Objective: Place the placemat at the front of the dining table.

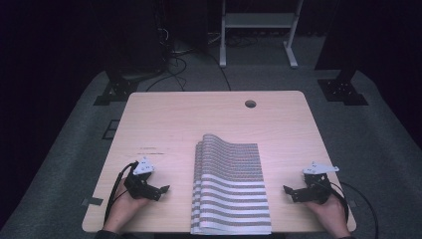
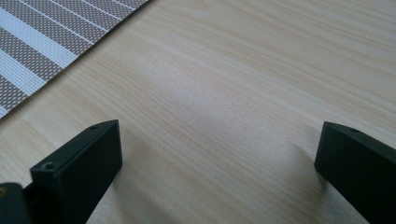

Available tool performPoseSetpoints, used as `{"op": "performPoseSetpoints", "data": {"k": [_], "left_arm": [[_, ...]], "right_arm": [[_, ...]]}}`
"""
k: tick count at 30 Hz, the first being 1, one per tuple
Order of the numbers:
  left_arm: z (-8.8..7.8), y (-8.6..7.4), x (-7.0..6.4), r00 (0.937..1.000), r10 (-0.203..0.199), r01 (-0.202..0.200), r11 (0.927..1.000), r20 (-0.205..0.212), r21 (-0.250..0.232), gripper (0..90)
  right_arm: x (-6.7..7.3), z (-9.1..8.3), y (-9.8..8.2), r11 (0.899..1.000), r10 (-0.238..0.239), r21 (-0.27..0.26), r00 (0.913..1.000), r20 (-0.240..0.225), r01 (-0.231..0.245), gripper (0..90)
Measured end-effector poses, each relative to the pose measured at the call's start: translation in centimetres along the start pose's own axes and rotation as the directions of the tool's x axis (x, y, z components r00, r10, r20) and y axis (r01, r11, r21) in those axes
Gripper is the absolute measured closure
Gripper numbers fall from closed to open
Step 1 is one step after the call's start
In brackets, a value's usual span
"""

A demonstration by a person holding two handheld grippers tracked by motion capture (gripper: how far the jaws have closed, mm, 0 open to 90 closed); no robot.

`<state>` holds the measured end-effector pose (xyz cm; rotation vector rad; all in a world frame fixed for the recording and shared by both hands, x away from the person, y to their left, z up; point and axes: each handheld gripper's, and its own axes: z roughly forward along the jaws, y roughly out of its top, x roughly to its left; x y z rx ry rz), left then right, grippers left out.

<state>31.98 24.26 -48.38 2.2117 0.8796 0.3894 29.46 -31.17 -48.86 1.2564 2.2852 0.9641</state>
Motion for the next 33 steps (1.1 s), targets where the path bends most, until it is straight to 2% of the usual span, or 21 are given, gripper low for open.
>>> {"op": "performPoseSetpoints", "data": {"k": [4,12,17,20,21,23,33], "left_arm": [[0.0,0.0,-0.2,0.9998,-0.013,0.013,0.9999,-0.013,-0.001,0.0],[-0.1,-0.1,-0.5,0.9999,-0.007,0.007,1.0000,-0.008,0.000,0.0],[-0.4,-0.4,-0.5,0.9999,-0.007,0.007,1.0000,-0.008,-0.001,0.0],[-0.4,-0.4,-0.6,0.9999,-0.008,0.008,1.0000,-0.009,0.001,0.0],[-0.5,-0.5,-0.6,0.9999,-0.009,0.009,1.0000,-0.008,0.000,0.0],[-0.5,-0.5,-0.6,0.9999,-0.009,0.009,1.0000,-0.008,0.000,0.0],[-0.5,-0.5,-0.6,0.9999,-0.009,0.009,1.0000,-0.007,0.000,0.0]], "right_arm": [[0.0,0.0,0.0,1.000,-0.003,0.000,1.0000,0.000,0.003,0.0],[0.2,-0.3,0.0,1.000,-0.002,-0.002,0.9999,-0.011,0.002,0.0],[0.6,-0.7,0.7,0.999,-0.012,-0.041,0.9997,-0.021,0.011,0.0],[0.7,-0.7,0.9,0.999,-0.017,-0.047,0.9995,-0.026,0.016,0.0],[0.9,-0.7,1.1,0.998,-0.026,-0.052,0.9993,-0.029,0.024,1.9],[0.9,-0.8,1.4,0.997,-0.045,-0.065,0.9980,-0.045,0.042,13.1],[1.1,-1.0,2.4,0.995,-0.050,-0.085,0.9947,-0.090,0.042,15.2]]}}
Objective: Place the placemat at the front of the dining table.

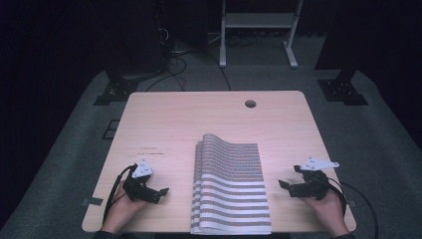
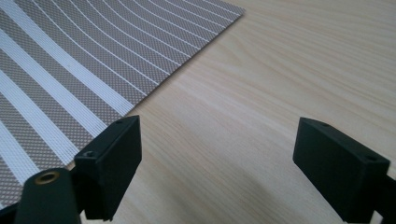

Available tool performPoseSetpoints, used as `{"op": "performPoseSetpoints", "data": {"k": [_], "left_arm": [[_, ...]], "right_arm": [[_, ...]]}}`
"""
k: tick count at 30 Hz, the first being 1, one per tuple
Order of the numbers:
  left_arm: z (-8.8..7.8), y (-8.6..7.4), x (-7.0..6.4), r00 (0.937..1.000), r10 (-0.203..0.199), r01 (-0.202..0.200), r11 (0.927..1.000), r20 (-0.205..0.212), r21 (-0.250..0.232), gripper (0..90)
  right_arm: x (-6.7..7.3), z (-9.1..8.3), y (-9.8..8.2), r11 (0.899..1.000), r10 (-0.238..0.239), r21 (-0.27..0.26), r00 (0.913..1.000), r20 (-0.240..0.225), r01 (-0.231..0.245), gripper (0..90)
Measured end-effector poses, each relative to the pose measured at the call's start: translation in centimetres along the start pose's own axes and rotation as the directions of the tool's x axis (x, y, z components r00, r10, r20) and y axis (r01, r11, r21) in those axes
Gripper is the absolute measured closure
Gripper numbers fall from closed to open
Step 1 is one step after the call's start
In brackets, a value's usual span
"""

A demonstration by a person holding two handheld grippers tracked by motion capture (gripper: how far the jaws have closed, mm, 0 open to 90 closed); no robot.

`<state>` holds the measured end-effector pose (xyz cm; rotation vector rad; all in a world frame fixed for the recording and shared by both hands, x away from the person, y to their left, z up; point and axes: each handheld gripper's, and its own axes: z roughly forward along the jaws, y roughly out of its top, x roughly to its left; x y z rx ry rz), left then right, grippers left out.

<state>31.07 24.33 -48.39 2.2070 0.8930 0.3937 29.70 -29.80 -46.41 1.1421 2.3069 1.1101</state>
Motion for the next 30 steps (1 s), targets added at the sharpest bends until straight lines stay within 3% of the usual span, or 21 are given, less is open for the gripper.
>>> {"op": "performPoseSetpoints", "data": {"k": [17,30], "left_arm": [[0.0,0.0,0.0,1.0000,0.000,0.000,1.0000,0.000,0.000,0.0],[0.0,0.0,0.0,1.0000,0.000,0.000,1.0000,0.000,0.000,0.0]], "right_arm": [[1.5,1.3,2.0,0.999,-0.053,-0.013,0.9973,-0.051,0.052,21.8],[3.1,2.8,3.4,0.997,-0.080,-0.003,0.9897,-0.119,0.081,24.3]]}}
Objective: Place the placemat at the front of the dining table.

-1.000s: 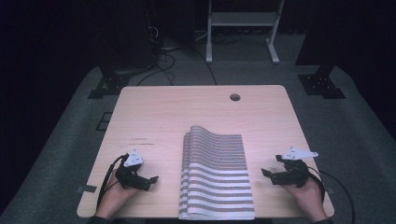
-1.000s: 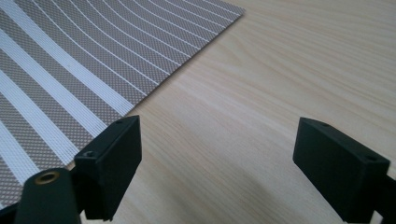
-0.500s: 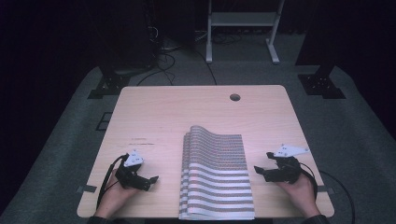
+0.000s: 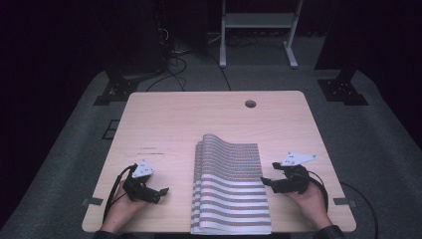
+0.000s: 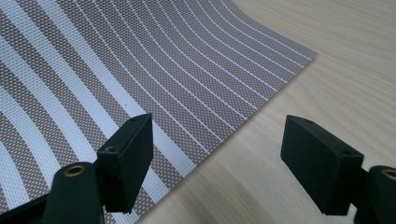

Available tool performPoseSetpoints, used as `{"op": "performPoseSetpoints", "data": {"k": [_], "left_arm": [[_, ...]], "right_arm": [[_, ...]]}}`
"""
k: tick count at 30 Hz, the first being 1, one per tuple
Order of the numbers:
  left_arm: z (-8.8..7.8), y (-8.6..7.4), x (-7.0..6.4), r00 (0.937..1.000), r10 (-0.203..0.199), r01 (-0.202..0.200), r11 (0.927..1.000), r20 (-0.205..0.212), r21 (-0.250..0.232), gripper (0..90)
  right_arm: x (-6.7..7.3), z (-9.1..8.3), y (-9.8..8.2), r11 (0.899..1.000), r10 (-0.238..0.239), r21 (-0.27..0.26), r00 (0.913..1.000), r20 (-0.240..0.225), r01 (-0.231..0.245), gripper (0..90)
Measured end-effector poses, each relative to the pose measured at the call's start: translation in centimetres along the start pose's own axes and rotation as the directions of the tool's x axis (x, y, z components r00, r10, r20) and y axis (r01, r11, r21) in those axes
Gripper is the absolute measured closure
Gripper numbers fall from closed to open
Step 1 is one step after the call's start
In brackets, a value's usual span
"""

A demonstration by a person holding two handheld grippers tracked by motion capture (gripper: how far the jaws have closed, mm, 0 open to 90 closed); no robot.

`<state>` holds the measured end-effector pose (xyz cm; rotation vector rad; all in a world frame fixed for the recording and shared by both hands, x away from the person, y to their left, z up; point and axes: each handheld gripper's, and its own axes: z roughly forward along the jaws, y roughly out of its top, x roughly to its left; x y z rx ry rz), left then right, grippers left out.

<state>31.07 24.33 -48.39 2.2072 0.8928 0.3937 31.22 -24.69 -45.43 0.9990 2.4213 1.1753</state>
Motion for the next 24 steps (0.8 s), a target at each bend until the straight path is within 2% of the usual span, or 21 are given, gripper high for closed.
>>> {"op": "performPoseSetpoints", "data": {"k": [4,8,15,21,24], "left_arm": [[0.0,0.0,0.0,1.0000,0.000,0.000,1.0000,0.000,0.000,0.0],[0.0,0.0,0.0,1.0000,0.000,0.000,1.0000,0.000,0.000,0.0],[0.0,0.0,0.0,1.0000,0.000,0.000,1.0000,0.000,0.000,0.0],[0.0,0.0,0.0,1.0000,0.000,0.000,1.0000,0.000,0.000,0.0],[0.0,0.0,0.0,1.0000,0.000,0.000,1.0000,0.000,0.000,0.0]], "right_arm": [[0.4,0.5,0.3,1.000,-0.012,0.011,0.9999,-0.011,0.012,24.3],[1.3,1.5,0.8,0.999,-0.037,0.023,0.9979,-0.053,0.038,24.3],[2.2,2.5,1.0,0.996,-0.068,0.049,0.9942,-0.084,0.072,24.3],[2.9,3.5,0.6,0.990,-0.092,0.100,0.9921,-0.085,0.100,24.0],[3.0,3.9,0.4,0.985,-0.103,0.128,0.9908,-0.088,0.114,20.0]]}}
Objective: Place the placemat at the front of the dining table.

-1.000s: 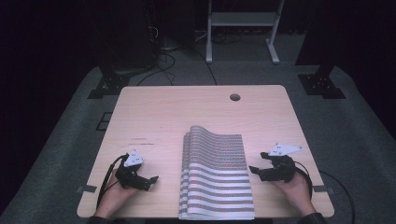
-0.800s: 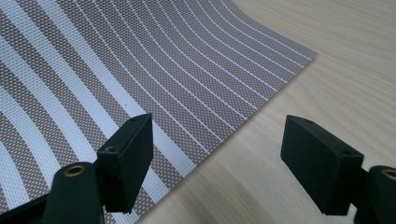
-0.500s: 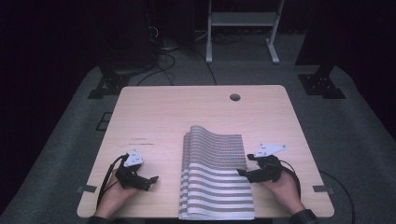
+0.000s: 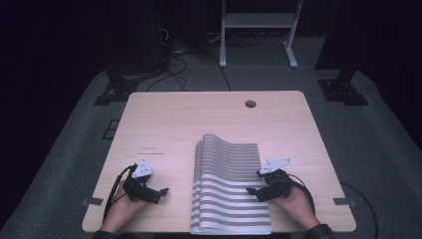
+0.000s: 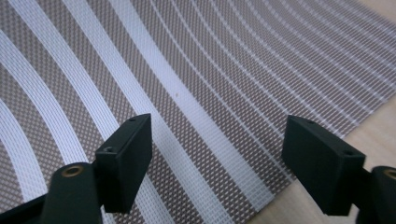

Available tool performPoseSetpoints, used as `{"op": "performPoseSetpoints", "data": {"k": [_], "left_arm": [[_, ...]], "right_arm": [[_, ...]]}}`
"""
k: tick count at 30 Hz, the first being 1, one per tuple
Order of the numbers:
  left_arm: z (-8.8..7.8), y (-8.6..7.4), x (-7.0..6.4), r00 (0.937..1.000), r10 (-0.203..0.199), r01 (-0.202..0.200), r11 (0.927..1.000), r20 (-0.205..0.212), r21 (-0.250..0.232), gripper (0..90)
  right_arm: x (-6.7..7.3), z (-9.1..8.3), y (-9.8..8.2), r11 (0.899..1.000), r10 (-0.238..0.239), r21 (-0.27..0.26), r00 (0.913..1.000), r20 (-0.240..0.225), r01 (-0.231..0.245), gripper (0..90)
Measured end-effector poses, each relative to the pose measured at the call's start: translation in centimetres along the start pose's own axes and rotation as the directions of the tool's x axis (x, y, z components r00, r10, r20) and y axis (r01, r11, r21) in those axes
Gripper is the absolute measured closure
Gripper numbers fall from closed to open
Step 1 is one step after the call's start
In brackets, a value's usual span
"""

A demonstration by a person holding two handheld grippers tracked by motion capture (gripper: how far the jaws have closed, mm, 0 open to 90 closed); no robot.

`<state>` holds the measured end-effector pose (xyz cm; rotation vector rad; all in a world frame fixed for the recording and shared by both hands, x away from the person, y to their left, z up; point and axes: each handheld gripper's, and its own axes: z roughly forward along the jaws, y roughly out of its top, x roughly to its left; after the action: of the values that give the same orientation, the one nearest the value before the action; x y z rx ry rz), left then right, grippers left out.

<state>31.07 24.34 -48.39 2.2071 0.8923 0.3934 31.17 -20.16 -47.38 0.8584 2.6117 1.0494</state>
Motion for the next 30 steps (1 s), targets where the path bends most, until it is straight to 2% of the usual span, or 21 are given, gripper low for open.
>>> {"op": "performPoseSetpoints", "data": {"k": [1,6,15,16,17,18,19,20,21,22,23,24,25,30], "left_arm": [[-0.02,-0.02,-0.02,1.0000,0.002,-0.002,1.0000,0.003,0.001,0.0],[-0.04,-0.04,-0.05,1.0000,0.002,-0.002,1.0000,0.005,0.001,0.0],[-0.05,-0.04,-0.05,1.0000,0.004,-0.004,1.0000,0.005,0.001,0.0],[-0.05,-0.04,-0.05,1.0000,0.004,-0.004,1.0000,0.005,0.002,0.0],[-0.05,-0.04,-0.05,1.0000,0.004,-0.004,1.0000,0.005,0.002,0.0],[-0.06,-0.05,-0.05,1.0000,0.005,-0.005,1.0000,0.006,0.002,0.0],[-0.06,-0.05,-0.05,1.0000,0.005,-0.005,1.0000,0.006,0.002,0.0],[-0.06,-0.05,-0.06,1.0000,0.005,-0.005,1.0000,0.006,0.002,0.0],[-0.06,-0.05,-0.06,1.0000,0.005,-0.005,1.0000,0.006,0.002,0.0],[-0.06,-0.05,-0.06,1.0000,0.005,-0.005,1.0000,0.006,0.002,0.0],[-0.06,-0.05,-0.06,1.0000,0.005,-0.005,1.0000,0.006,0.002,0.0],[-0.06,-0.04,-0.05,1.0000,0.005,-0.005,1.0000,0.006,0.002,0.0],[-0.06,-0.04,-0.05,1.0000,0.005,-0.005,1.0000,0.006,0.002,0.0],[-0.06,-0.04,-0.05,1.0000,0.005,-0.005,1.0000,0.006,0.002,0.0]], "right_arm": [[0.33,0.13,-0.06,1.000,-0.026,0.000,0.9996,0.013,0.026,19.1],[0.35,0.09,-0.29,1.000,-0.020,-0.016,0.9996,0.019,0.021,20.6],[0.52,-0.01,-0.21,1.000,-0.013,-0.010,0.9996,0.023,0.014,25.9],[0.53,-0.07,-0.22,1.000,-0.017,-0.012,0.9996,0.022,0.017,31.3],[0.54,-0.23,-0.24,1.000,-0.019,-0.018,0.9996,0.022,0.020,41.6],[0.52,-0.37,-0.27,1.000,-0.020,-0.022,0.9996,0.021,0.020,45.9],[0.52,-0.37,-0.27,1.000,-0.020,-0.022,0.9996,0.021,0.020,45.9],[0.54,-0.46,-0.29,0.999,-0.022,-0.024,0.9996,0.016,0.022,53.1],[0.58,-0.48,-0.28,1.000,-0.020,-0.023,0.9997,0.013,0.020,55.5],[0.64,-0.52,-0.27,0.999,-0.020,-0.025,0.9998,0.010,0.020,64.0],[0.64,-0.52,-0.27,0.999,-0.020,-0.025,0.9998,0.010,0.020,64.0],[0.72,-0.57,-0.24,0.999,-0.025,-0.024,0.9996,0.012,0.025,72.2],[0.83,-0.52,-0.17,1.000,-0.009,-0.025,0.9998,0.017,0.009,80.7],[0.58,-0.57,-0.05,0.999,0.033,-0.025,0.9994,0.008,-0.033,83.6]]}}
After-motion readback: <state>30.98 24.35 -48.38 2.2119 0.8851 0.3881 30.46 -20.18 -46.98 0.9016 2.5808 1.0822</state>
